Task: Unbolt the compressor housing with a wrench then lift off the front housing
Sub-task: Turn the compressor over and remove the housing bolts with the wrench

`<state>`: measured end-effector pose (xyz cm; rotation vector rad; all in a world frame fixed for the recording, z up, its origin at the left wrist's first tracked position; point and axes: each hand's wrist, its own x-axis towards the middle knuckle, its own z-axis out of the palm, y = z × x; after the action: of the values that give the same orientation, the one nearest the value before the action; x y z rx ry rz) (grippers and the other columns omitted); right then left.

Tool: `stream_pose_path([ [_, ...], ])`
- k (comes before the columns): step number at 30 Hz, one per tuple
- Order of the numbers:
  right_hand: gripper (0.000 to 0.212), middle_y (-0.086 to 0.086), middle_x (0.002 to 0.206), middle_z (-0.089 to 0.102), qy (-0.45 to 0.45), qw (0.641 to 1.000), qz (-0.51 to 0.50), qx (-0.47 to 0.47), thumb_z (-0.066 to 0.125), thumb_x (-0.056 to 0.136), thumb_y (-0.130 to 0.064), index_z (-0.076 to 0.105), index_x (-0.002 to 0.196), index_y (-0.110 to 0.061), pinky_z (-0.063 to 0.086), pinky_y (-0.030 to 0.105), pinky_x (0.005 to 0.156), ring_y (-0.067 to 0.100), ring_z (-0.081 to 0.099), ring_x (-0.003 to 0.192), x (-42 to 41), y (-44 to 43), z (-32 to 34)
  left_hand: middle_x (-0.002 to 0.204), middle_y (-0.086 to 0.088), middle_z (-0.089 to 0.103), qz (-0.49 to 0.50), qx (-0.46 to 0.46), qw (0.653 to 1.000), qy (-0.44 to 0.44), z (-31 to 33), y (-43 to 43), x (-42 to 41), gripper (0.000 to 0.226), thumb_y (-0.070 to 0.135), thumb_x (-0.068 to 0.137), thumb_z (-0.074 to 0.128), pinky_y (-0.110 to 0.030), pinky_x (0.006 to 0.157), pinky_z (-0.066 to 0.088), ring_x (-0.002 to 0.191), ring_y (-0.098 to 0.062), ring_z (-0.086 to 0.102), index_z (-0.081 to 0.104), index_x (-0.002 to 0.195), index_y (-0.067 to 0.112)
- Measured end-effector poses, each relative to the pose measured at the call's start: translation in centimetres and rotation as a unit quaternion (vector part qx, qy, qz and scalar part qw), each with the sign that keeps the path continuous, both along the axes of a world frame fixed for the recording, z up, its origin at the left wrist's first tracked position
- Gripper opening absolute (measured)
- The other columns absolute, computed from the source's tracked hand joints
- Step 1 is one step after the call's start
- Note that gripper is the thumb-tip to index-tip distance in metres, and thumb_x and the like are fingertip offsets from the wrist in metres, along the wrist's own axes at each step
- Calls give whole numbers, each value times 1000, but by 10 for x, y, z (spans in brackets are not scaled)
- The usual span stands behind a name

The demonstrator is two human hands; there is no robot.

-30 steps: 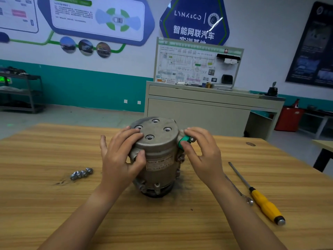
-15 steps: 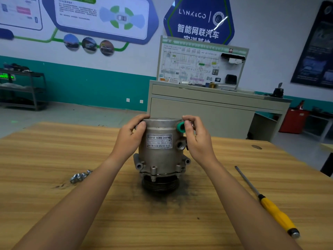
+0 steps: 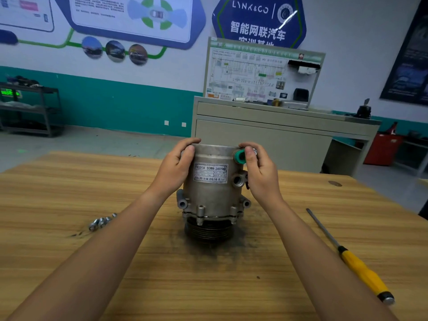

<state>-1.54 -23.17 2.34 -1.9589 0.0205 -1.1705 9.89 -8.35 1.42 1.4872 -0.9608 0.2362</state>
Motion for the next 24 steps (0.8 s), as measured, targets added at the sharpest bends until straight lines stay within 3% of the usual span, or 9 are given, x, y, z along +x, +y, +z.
stream_pose_path([
  [8, 24, -10, 98, 57, 22, 1000, 7, 20, 37, 99, -24, 57, 107, -14, 36, -1, 73, -6, 50, 91, 17, -12, 9, 105, 10, 58, 2, -4, 1000, 21, 2, -12, 14, 24, 21, 102, 33, -12, 80, 44, 98, 1, 54, 52, 115, 23],
  [16, 22, -17, 92, 55, -13, 998, 28, 46, 34, 100, -24, 52, 99, -13, 37, 3, 75, -17, 49, 84, 29, -10, 4, 101, 12, 59, -10, -11, 999, 42, 2, -19, 19, 25, 19, 102, 31, -6, 73, 43, 86, 14, 55, 53, 113, 22],
  [24, 20, -17, 91, 54, 9, 998, 17, 60, 34, 99, -31, 51, 101, -21, 39, 4, 71, -7, 50, 86, 37, -16, 8, 98, 12, 58, -7, 0, 998, 57, 3, -26, 23, 26, 23, 102, 30, -3, 66, 41, 80, 17, 54, 53, 114, 22],
])
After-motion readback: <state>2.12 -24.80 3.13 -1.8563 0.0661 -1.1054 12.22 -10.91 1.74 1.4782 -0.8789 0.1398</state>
